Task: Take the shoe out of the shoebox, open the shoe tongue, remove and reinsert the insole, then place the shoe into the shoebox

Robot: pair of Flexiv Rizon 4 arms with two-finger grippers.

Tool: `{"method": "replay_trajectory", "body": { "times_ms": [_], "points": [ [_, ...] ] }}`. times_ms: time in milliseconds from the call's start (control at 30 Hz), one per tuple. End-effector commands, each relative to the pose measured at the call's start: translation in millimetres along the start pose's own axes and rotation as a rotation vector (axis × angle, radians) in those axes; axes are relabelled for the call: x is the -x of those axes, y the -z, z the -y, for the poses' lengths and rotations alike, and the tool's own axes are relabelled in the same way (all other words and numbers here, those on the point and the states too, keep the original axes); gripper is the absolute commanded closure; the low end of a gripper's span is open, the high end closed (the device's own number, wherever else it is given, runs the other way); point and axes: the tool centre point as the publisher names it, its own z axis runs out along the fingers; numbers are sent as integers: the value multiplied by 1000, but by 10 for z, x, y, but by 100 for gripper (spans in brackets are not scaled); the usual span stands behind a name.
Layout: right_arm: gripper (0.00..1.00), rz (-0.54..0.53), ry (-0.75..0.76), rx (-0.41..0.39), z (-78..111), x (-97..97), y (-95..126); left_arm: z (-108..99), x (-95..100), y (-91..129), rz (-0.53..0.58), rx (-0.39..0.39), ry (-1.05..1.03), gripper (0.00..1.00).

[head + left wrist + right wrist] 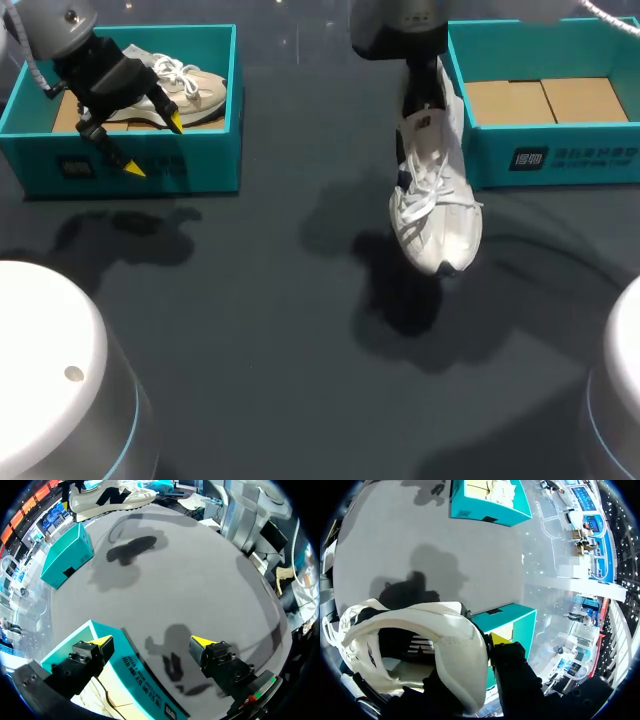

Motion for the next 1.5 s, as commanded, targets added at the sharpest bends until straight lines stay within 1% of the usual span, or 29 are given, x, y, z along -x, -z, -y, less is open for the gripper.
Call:
{"method": "replay_trajectory", "body": {
  "times_ms": [33, 133, 200, 233, 267, 333, 967, 1000, 1033, 1100, 1167, 1200, 1233, 1300, 1433, 1500],
  "points": [
    [100, 6, 22, -8, 230, 358, 77, 2, -4, 4, -1, 2, 0, 0],
    [100, 25, 25, 9, 456, 681, 91, 2, -4, 4, -1, 2, 0, 0],
    [100, 32, 27, -5, 597, 904, 47, 2, -4, 4, -1, 2, 0, 0],
    [100, 42, 26, -37, 663, 1013, 23, 2, -4, 4, -1, 2, 0, 0],
    [100, 45, 28, -48, 727, 1128, -8, 2, -4, 4, -1, 2, 0, 0],
    [100, 46, 18, -46, 853, 1340, -88, 2, -4, 4, -1, 2, 0, 0],
    [100, 46, 18, -46, 853, 1340, -88, 2, -4, 4, -1, 2, 0, 0],
    [100, 43, 18, -66, 883, 1413, -116, 2, -4, 4, -1, 2, 0, 0],
    [100, 43, 18, -69, 920, 1487, -142, 2, -4, 4, -1, 2, 0, 0],
    [100, 39, 34, -125, 1007, 1646, -198, 2, -4, 4, -1, 2, 0, 0],
    [100, 42, 34, -122, 1111, 1804, -239, 2, -4, 4, -1, 2, 0, 0],
    [100, 39, 40, -149, 1158, 1879, -266, 2, -4, 4, -1, 2, 0, 0],
    [100, 41, 51, -150, 1197, 1952, -285, 2, -4, 4, -1, 2, 0, 0],
    [100, 43, 82, -148, 1310, 2101, -364, 2, -4, 4, -1, 2, 0, 0],
    [100, 46, 87, -74, 1628, 2379, -578, 2, -4, 4, -1, 2, 0, 0],
    [100, 46, 87, -74, 1628, 2379, -578, 2, -4, 4, -1, 2, 0, 0]
  ]
}}
